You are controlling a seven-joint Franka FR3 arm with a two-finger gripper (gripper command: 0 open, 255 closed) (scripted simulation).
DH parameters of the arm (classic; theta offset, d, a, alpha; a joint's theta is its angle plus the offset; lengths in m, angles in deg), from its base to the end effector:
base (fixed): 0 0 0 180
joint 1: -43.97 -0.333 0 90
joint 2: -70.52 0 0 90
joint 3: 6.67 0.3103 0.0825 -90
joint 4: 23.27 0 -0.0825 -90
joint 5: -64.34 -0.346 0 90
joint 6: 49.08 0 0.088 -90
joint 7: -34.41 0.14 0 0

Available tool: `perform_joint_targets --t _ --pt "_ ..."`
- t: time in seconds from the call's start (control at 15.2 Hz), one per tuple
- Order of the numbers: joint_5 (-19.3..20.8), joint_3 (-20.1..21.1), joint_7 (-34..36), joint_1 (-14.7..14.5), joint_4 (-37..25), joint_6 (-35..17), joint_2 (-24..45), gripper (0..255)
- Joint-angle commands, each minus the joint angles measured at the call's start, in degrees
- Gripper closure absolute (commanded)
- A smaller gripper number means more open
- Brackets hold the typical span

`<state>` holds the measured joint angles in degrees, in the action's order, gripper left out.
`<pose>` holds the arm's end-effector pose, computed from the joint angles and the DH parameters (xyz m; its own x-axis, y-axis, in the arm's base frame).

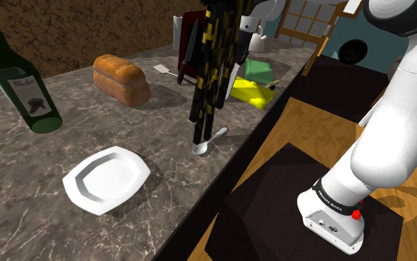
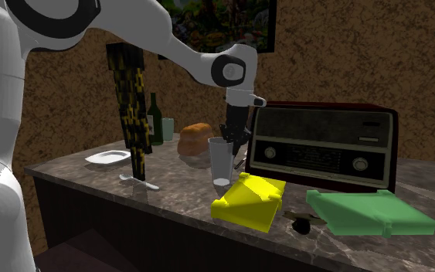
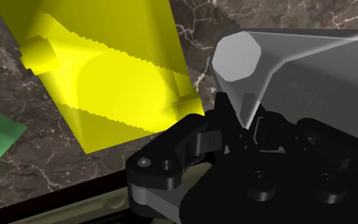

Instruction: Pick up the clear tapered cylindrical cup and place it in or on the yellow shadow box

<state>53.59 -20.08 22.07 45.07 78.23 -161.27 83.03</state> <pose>0.5688 -0.1212 0.4138 0.9944 -0.1060 -0.0019 -0.1054 -0.9866 -0.1245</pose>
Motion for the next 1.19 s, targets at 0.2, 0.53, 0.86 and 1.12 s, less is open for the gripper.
perform_joint_targets --t 0.2,0.53,0.86,1.12 --pt "0.3 -0.1 0.4 0.0 -1.6 2.1 -0.5 255" --pt "0.6 -0.2 0.9 0.0 -4.6 5.7 -1.2 255" --pt "0.9 -0.2 1.4 0.1 -8.0 9.4 -1.6 255" --pt "1.0 -0.3 1.8 0.2 -11.0 12.4 -1.6 255"
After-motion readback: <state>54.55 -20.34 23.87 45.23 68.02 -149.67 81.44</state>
